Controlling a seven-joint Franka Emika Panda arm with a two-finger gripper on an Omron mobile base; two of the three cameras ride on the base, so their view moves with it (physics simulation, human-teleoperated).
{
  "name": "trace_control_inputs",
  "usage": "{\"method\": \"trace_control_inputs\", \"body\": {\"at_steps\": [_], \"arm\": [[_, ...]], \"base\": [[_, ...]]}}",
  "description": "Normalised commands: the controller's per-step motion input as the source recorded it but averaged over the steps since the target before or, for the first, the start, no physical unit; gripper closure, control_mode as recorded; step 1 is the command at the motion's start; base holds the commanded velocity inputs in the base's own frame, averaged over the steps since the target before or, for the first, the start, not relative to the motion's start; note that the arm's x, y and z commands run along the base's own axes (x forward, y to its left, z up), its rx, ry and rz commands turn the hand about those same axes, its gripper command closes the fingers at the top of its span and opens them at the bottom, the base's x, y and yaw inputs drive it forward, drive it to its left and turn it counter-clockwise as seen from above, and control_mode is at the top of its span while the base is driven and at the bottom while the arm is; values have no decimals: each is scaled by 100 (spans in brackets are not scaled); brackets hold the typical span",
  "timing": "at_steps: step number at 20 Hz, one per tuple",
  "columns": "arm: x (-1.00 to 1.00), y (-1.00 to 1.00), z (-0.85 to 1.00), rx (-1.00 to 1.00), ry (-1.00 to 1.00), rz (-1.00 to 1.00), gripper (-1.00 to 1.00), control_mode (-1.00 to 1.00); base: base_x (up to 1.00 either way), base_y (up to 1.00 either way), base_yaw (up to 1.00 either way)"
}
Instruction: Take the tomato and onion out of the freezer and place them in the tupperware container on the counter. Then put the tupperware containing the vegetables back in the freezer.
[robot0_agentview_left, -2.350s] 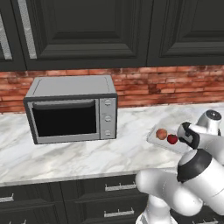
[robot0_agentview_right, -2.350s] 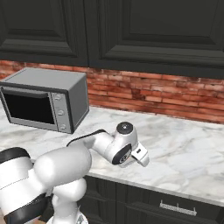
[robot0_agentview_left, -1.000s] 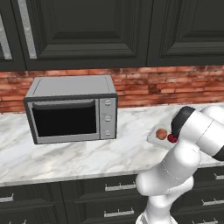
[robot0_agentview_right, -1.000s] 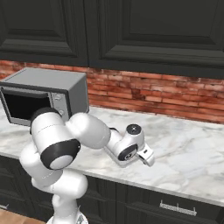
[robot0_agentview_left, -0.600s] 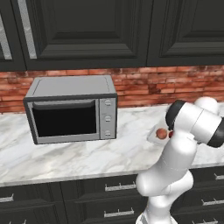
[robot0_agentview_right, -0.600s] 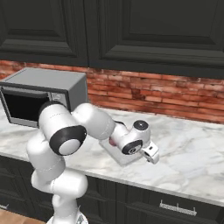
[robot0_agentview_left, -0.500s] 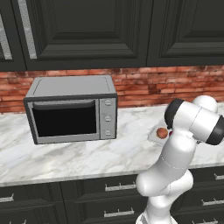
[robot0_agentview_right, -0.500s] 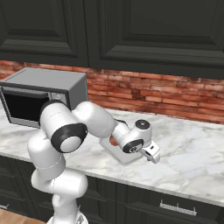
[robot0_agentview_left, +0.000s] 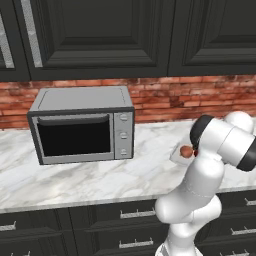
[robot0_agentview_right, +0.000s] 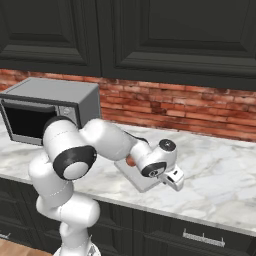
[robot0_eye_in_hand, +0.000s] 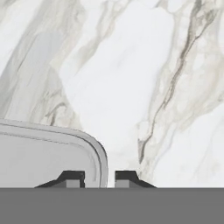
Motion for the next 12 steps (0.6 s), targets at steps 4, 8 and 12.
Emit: {"method": "trace_control_inputs", "body": {"at_steps": [4, 8, 12], "arm": [[-7, 23, 0, 0, 2, 0, 100, -100], [0, 16, 18, 0, 5, 0, 100, -100], [-6, 8, 84, 1, 0, 1, 100, -100]], "base": [[0, 0, 0], [0, 0, 0], [0, 0, 0]]}}
